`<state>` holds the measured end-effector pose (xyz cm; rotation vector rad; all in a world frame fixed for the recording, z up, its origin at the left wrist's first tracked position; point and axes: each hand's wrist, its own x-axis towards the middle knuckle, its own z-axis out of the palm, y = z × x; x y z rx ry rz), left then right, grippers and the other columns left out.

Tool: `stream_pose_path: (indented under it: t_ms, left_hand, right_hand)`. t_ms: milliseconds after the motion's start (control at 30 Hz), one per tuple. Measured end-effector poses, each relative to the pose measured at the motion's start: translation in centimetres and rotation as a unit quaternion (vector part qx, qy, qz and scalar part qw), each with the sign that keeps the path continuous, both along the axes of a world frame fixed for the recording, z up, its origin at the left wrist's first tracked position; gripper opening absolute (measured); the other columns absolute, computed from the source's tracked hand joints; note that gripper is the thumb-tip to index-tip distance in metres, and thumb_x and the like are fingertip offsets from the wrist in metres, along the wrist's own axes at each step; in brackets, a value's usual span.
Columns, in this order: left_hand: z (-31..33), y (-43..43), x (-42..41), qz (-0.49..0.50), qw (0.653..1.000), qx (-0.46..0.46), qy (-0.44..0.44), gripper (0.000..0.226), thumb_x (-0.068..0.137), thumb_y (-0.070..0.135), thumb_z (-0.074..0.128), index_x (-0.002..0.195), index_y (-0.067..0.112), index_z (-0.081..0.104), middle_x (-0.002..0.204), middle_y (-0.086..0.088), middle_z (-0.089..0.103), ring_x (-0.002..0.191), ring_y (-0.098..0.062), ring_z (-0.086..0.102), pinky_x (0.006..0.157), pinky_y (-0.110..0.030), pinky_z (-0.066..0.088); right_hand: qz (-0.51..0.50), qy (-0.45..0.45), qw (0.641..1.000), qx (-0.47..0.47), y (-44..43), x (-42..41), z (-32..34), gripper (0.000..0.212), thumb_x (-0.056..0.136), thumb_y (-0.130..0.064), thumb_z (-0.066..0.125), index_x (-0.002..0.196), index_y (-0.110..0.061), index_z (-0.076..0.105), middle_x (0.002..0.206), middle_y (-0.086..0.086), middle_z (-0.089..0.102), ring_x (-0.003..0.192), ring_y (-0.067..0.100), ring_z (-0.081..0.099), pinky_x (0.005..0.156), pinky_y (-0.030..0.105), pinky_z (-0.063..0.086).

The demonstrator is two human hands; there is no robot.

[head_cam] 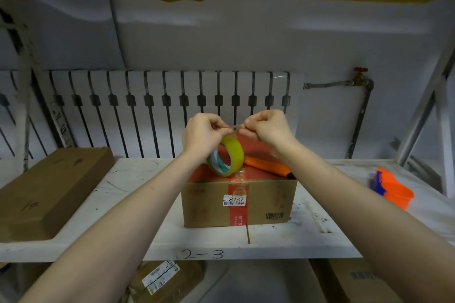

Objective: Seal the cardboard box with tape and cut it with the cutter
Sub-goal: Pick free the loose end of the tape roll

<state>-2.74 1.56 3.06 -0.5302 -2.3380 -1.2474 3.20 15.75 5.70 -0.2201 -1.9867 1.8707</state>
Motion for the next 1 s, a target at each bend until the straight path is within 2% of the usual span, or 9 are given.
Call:
stream_pose_path:
  t_ms: [67,167,300,333,400,567,733,867,1000]
  left_hand:
    - [0.1,-0.4,-0.2,0.008,1.0,0.017,-0.019,0.013,0.075,0.03,0.077,0.065,0.028,0.069,0.072,0.01,0.068,0.076,-0.011,0.065,0.072,-0.04,0.058]
    - [0.5,-1.2,-0.6,-0.038,0.996,0.056,-0.064,0.009,0.076,0.02,0.077,0.07,0.019,0.07,0.073,0.003,0.067,0.081,-0.017,0.066,0.078,-0.039,0.058]
    - [1.0,-1.1,-0.5,-0.092,0.987,0.08,-0.107,0.006,0.075,0.012,0.077,0.074,0.012,0.072,0.071,0.001,0.066,0.072,-0.013,0.063,0.068,-0.026,0.055]
    - [1.1,-1.1,-0.4,-0.102,0.985,0.085,-0.114,0.006,0.075,0.011,0.077,0.076,0.01,0.072,0.07,0.001,0.065,0.07,-0.011,0.062,0.065,-0.022,0.053]
    - [1.3,-1.1,-0.4,-0.114,0.982,0.091,-0.123,0.008,0.075,0.01,0.077,0.079,0.006,0.072,0.07,-0.001,0.065,0.067,-0.009,0.061,0.059,-0.016,0.052]
    - [1.8,-1.8,-0.6,-0.133,0.976,0.086,-0.15,0.006,0.076,0.011,0.076,0.075,0.008,0.071,0.07,-0.003,0.065,0.065,-0.01,0.062,0.056,-0.014,0.053]
    - [2.6,-1.9,-1.1,-0.145,0.971,0.068,-0.176,0.007,0.077,0.013,0.075,0.075,0.011,0.07,0.071,0.0,0.065,0.064,-0.007,0.061,0.047,-0.008,0.047]
    - [3.2,-2.0,-1.6,-0.148,0.967,0.058,-0.2,0.006,0.077,0.016,0.075,0.076,0.013,0.07,0.074,0.001,0.066,0.068,-0.008,0.061,0.052,-0.014,0.047]
    - [3.3,-2.3,-2.1,-0.175,0.946,0.095,-0.255,0.006,0.076,0.013,0.075,0.075,0.016,0.07,0.066,0.003,0.068,0.067,-0.012,0.06,0.055,-0.02,0.051]
  right_hand:
    - [-0.063,0.033,0.991,0.116,1.1,0.1,0.5,0.021,0.093,-0.002,0.052,0.075,-0.011,0.057,0.083,0.013,0.066,0.068,0.017,0.069,0.054,0.018,0.056]
    - [-0.101,0.051,0.979,0.168,2.8,0.1,1.0,0.022,0.094,-0.005,0.049,0.076,-0.015,0.054,0.08,0.007,0.065,0.068,0.013,0.067,0.057,0.021,0.054]
    - [-0.014,0.024,0.947,0.32,1.7,-1.2,-0.4,0.005,0.09,-0.014,0.059,0.094,-0.016,0.061,0.091,-0.001,0.064,0.079,0.01,0.063,0.07,0.025,0.05]
    - [0.011,0.018,0.939,0.344,1.3,-1.6,-0.8,0.018,0.087,-0.017,0.063,0.105,-0.014,0.062,0.098,-0.002,0.063,0.086,0.01,0.062,0.077,0.026,0.051]
    - [0.043,0.026,0.939,0.342,1.0,-2.2,-1.3,0.035,0.084,-0.021,0.067,0.118,-0.013,0.06,0.108,-0.004,0.062,0.095,0.01,0.061,0.085,0.026,0.051]
    - [0.056,0.086,0.951,0.293,1.1,-3.0,-1.5,0.005,0.084,-0.017,0.068,0.086,-0.021,0.068,0.081,-0.011,0.065,0.079,0.004,0.061,0.074,0.02,0.048]
    - [0.06,0.103,0.948,0.296,1.0,-3.9,-1.3,0.008,0.086,-0.013,0.065,0.082,-0.02,0.066,0.078,-0.008,0.063,0.075,0.005,0.059,0.07,0.016,0.046]
    - [0.048,0.105,0.943,0.314,0.9,-4.6,-1.2,0.014,0.088,-0.008,0.059,0.079,-0.019,0.061,0.078,0.0,0.061,0.071,0.012,0.054,0.068,0.021,0.048]
    - [0.041,0.108,0.939,0.323,0.4,-5.1,-1.2,0.023,0.09,-0.006,0.055,0.074,-0.024,0.054,0.071,-0.007,0.053,0.064,0.008,0.048,0.062,0.017,0.04]
